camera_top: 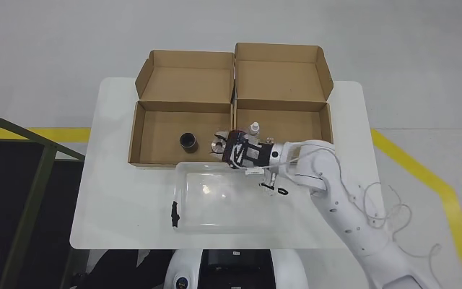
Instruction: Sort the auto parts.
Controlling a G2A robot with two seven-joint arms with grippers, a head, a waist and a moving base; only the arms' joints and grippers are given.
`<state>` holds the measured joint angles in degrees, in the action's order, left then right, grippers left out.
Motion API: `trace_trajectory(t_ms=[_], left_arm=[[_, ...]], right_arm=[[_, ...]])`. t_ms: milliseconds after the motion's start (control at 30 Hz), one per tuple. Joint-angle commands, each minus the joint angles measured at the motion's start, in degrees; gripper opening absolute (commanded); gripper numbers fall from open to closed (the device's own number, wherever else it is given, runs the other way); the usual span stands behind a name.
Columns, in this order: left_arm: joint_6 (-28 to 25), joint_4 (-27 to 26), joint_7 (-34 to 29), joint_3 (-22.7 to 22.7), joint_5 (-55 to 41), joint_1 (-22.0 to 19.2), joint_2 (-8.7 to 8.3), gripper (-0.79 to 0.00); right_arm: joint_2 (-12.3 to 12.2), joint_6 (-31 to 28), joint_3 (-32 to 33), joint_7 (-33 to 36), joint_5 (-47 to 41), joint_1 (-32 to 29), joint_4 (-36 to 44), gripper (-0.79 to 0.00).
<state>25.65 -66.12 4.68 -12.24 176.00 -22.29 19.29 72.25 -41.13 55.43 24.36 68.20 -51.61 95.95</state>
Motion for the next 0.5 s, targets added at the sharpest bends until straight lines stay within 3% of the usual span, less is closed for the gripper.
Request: trace_trajectory(t_ms=[0, 467], left_arm=[[0.0, 0.0, 0.0, 0.0, 0.0, 0.0, 0.0, 0.0], [0.0, 0.0, 0.0, 0.0, 0.0, 0.0, 0.0, 0.0]], right_arm=[[0.31, 0.53, -1.06, 0.86, -0.7, 1.24, -1.56, -0.785], [1.1, 1.85, -3.35, 2.32, -2.23, 3.86, -5.45, -0.785]])
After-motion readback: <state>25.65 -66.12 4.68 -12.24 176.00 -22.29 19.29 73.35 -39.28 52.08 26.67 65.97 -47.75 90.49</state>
